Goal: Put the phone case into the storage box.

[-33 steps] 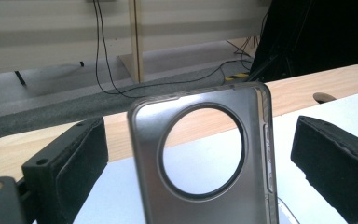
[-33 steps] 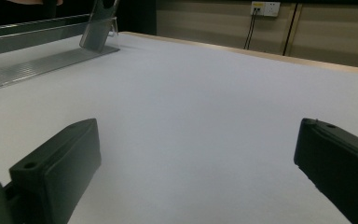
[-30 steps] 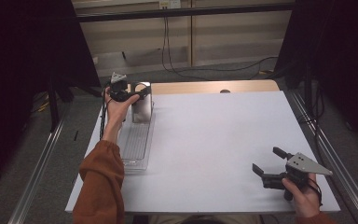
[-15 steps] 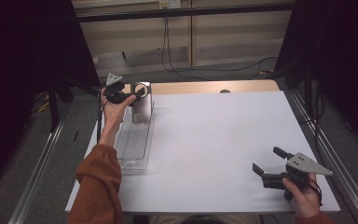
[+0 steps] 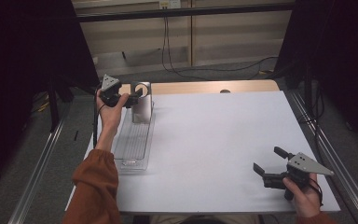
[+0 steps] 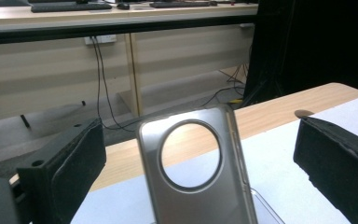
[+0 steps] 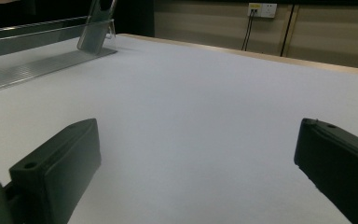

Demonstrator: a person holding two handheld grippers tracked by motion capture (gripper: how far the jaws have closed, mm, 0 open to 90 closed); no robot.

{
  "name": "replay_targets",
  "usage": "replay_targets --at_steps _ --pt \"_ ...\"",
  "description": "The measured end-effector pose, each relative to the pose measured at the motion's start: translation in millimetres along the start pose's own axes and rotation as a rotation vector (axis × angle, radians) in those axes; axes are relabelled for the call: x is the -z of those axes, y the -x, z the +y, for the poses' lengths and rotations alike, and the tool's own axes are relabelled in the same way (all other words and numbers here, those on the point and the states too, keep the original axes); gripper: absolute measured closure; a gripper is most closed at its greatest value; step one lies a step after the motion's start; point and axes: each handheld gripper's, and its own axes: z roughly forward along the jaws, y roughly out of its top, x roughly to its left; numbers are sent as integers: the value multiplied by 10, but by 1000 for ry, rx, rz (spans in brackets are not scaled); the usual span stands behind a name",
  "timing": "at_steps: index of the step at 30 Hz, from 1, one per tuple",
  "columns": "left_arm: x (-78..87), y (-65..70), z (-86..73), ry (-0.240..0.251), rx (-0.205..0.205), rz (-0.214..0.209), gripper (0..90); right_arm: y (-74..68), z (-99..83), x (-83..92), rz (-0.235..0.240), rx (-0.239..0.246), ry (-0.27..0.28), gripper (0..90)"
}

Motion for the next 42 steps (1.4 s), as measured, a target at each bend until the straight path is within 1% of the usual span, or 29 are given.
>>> replay_targets --at_steps 3,4,9,10,13,14,15,16,18,20,21,23,27,29,30,31,32,33,34,35,38,39,40,42 --pt "33 27 -28 14 8 -6 27 2 -2 1 4 -4 -1 0" --pt "48 26 -38 15 2 -14 27 4 -3 1 3 -4 -1 0" --pt "105 56 -100 40 20 -31 27 13 -4 -5 -3 -8 -2 0" --pt "117 62 -105 42 19 -38 27 14 -5 -8 -2 -6 -1 0" --pt "164 110 -97 56 9 -43 28 8 -6 -13 -6 -6 0 0" --pt "182 122 -90 58 -4 -49 29 10 -6 -11 -5 -6 -2 0" --pt "197 149 -84 64 5 -51 28 11 -6 -11 -5 -8 -1 0" --pt "218 161 -80 64 -9 -54 28 14 -6 -12 -5 -7 0 0" --pt "245 213 -79 87 1 -70 29 13 -6 -12 -5 -7 0 0" --pt "285 245 -71 83 -31 -68 29 9 -5 -10 -3 -9 -1 0" --pt "304 261 -68 88 -34 -61 29 10 -5 -11 -3 -7 -2 0" --pt "342 277 -66 104 -24 -69 29 11 -4 -8 -4 -6 -3 0" --pt "431 306 -89 110 -11 -67 29 -3 1 -1 -5 -9 -5 0" --pt "490 319 -101 101 -26 -54 30 -14 7 2 -8 -1 -4 0" --pt "516 324 -110 101 -19 -49 30 -16 9 0 -8 5 -2 0" --pt "538 328 -117 101 0 -53 29 -22 10 -1 -9 6 -2 0" --pt "562 325 -119 103 10 -61 29 -30 12 -2 -10 2 -1 0" --pt "585 331 -121 113 18 -58 29 -31 15 -1 -10 4 -1 0" --pt "620 321 -118 105 -1 -45 29 -31 16 -2 -11 7 1 0" --pt "641 328 -122 123 10 -50 29 -28 16 -3 -10 9 0 0" --pt "713 336 -145 141 30 -62 27 -24 17 -7 -8 5 0 0" --pt "742 329 -153 134 26 -57 25 -20 18 -8 -7 9 1 0" --pt "757 337 -162 144 25 -58 25 -20 19 -7 -6 10 2 0" --pt "797 363 -169 145 11 -56 25 -21 18 -5 -4 8 3 0"
